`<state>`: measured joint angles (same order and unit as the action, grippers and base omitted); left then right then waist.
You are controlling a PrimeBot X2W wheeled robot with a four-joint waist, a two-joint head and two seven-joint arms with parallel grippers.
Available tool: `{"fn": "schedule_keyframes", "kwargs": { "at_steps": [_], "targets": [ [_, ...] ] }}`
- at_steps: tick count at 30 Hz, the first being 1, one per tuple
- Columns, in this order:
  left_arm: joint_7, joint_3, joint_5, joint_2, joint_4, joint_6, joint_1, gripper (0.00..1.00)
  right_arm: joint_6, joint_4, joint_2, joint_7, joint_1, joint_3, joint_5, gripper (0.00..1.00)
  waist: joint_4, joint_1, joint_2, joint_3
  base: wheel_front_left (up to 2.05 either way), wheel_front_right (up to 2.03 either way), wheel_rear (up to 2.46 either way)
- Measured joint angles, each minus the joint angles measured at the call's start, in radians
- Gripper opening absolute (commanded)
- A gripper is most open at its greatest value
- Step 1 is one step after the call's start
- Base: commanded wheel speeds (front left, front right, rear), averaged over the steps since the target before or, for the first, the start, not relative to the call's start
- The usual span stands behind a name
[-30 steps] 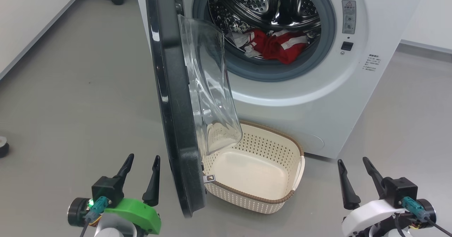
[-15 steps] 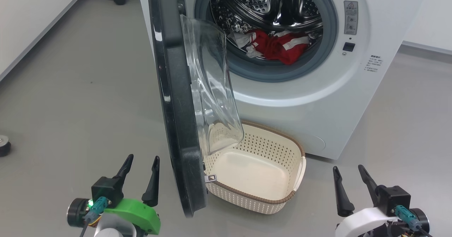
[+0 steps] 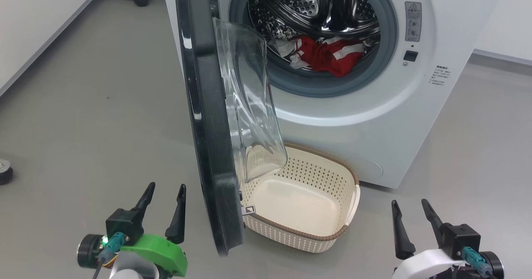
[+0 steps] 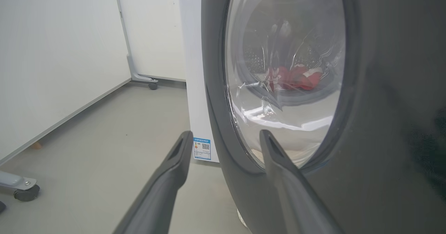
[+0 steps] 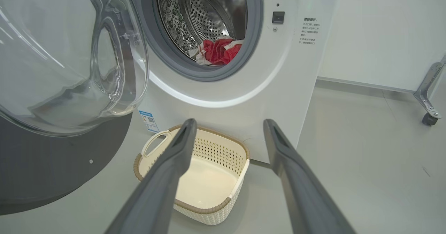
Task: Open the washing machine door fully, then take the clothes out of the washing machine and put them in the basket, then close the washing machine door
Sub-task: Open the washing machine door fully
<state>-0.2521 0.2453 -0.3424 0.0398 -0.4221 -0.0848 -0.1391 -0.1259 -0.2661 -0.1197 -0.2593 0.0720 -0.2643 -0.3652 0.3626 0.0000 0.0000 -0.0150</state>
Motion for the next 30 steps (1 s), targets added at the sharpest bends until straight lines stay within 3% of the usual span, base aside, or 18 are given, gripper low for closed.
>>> {"fn": "schedule_keyframes", "kwargs": {
  "at_steps": [8, 9, 10, 11, 12, 30],
  "targets": [
    [0.0, -0.001, 0.001, 0.0, 0.0, 0.0, 0.002, 0.98, 0.0, -0.001, 0.015, 0.0, 0.02, 0.018, 0.018, 1.0, -0.002, 0.0, 0.0, -0.004, 0.0, 0.0, 0.0],
    [0.0, -0.001, 0.002, 0.0, 0.0, 0.0, 0.002, 0.87, 0.0, -0.002, 0.017, 0.0, 0.02, 0.021, 0.018, 1.0, -0.002, 0.0, 0.0, -0.004, 0.0, 0.0, 0.0],
    [0.0, -0.001, 0.006, 0.0, 0.0, 0.0, 0.002, 0.44, 0.0, -0.002, 0.018, 0.0, 0.02, 0.022, 0.02, 1.0, -0.002, 0.0, 0.0, -0.004, 0.0, 0.0, 0.0],
    [0.0, -0.001, 0.008, 0.0, 0.0, 0.0, 0.003, 0.09, 0.0, -0.002, 0.019, 0.0, 0.02, 0.023, 0.023, 1.0, -0.002, 0.0, 0.0, -0.004, 0.0, 0.0, 0.0],
    [0.0, -0.001, 0.008, 0.0, -0.001, 0.0, 0.005, 0.0, 0.0, -0.001, 0.02, 0.0, 0.02, 0.025, 0.025, 1.0, -0.002, 0.0, 0.0, -0.004, 0.0, 0.0, 0.0],
    [0.0, -0.011, 0.021, 0.0, 0.014, 0.002, 0.011, 0.0, 0.0, -0.001, 0.034, 0.0, 0.03, 0.044, 0.053, 1.0, 0.01, 0.0, 0.0, -0.002, 0.0, 0.0, 0.0]
  ]
}}
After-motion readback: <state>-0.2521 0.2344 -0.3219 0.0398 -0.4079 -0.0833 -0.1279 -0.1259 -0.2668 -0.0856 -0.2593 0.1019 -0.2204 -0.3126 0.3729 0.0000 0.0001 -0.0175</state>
